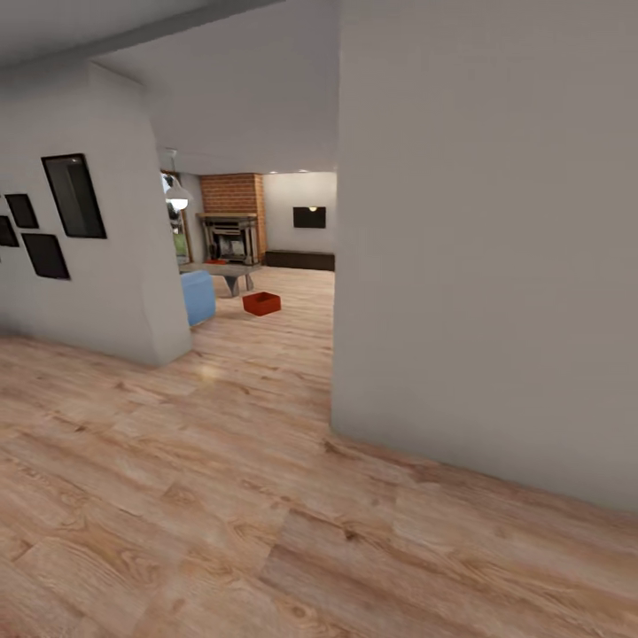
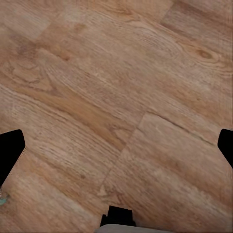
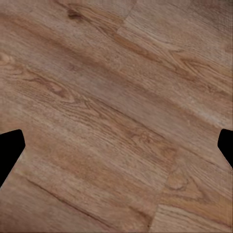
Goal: Move the two storage containers from the living room to the garage. In the garage, place one container on the floor and stack the other container on top of it (either order is fine).
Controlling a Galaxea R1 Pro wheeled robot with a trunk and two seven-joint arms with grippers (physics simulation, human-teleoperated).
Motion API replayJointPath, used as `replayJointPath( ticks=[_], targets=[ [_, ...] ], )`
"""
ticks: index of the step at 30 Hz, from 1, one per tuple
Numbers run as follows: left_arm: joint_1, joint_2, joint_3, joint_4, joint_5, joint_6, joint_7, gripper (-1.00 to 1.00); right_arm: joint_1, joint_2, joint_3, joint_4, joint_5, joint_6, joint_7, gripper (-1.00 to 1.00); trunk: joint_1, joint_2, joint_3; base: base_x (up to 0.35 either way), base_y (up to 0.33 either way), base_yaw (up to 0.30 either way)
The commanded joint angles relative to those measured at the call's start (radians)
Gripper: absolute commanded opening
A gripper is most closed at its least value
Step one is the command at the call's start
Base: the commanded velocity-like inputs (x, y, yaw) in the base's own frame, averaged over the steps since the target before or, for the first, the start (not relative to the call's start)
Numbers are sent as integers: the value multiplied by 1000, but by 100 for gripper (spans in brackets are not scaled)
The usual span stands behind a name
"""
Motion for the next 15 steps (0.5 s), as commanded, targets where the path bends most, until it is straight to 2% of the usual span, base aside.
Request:
replayJointPath(
  ticks=[1,15],
  targets=[
    [-1,0,8,1,-1,-3,-6,100,0,0,1,1,10,-2,-9,100,1,-1,-1,328,0,295],
    [-1,0,8,1,-1,-3,-4,100,-1,2,1,1,10,-2,-9,100,1,-1,-1,328,0,295]
  ],
)
